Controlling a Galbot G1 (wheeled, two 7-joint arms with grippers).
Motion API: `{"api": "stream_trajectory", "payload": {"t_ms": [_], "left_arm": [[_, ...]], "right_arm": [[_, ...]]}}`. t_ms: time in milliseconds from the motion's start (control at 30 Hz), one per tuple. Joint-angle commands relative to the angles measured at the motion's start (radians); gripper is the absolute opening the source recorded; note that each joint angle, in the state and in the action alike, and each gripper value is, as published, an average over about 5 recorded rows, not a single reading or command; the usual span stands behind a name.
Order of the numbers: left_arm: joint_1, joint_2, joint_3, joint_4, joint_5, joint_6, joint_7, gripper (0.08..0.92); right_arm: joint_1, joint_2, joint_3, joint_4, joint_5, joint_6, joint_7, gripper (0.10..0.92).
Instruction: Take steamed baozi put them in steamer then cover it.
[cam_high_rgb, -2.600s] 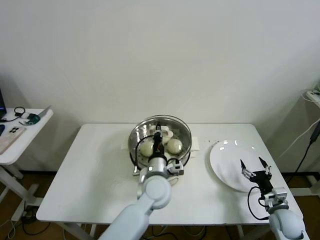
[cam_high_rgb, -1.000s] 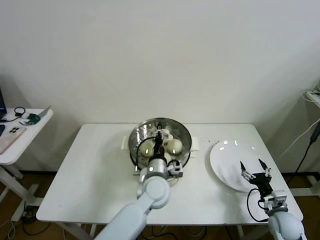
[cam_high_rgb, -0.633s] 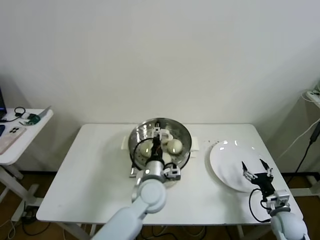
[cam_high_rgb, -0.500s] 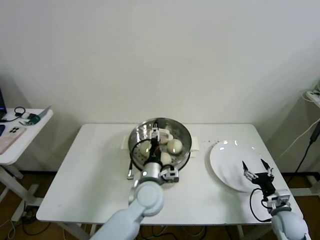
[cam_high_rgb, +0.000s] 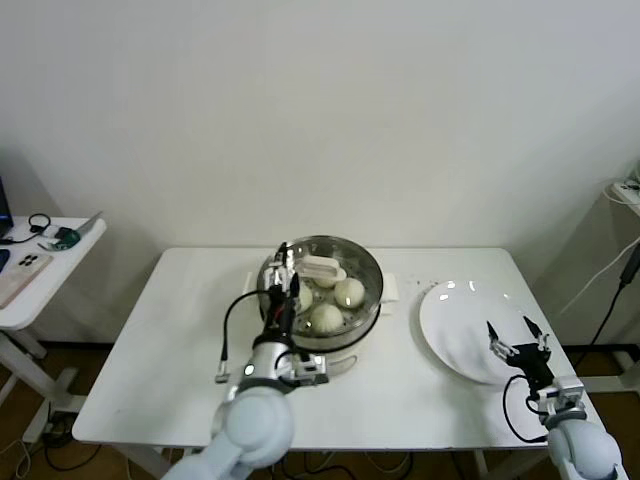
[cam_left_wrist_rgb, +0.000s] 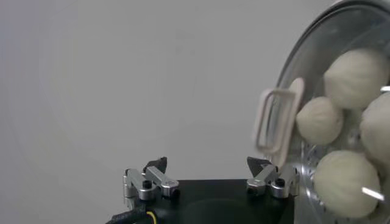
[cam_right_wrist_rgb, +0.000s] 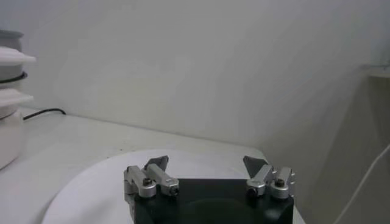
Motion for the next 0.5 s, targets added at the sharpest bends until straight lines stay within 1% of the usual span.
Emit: {"api": "stream_trajectory", "payload": {"t_ms": [33,100,200,333,400,500], "left_arm": [[0.212,0.119,-0.301,-0.169,-0.548,-0.061,-0.301,0.823],[0.271,0.122,-0.409,-0.165,-0.693,-0.152,-0.363,0.823],[0.363,0.098,-0.565,-0.143,-0.86,-0.327,-0.383,0.823],[0.46,0.033,-0.732,-0.076,-1.035,-0.544,-0.337,0.823],[0.498,-0.002,-0.792,-0.042,-1.141,-0.622,-0.313,0.823],[0.535,-0.053,-0.834,0.019,-1.237,-0.716,-0.288,0.823]], "right_arm": [[-0.007,-0.004,-0.001,0.01,0.006,0.009,-0.006,0.823],[-0.013,-0.005,-0.002,0.018,0.007,0.014,-0.009,0.823],[-0.025,-0.007,-0.001,0.031,0.011,0.022,-0.013,0.823],[-0.039,-0.007,0.0,0.046,0.028,0.034,-0.016,0.823],[-0.048,-0.004,0.001,0.055,0.036,0.04,-0.017,0.823],[-0.063,-0.001,0.001,0.066,0.048,0.049,-0.02,0.823]]}}
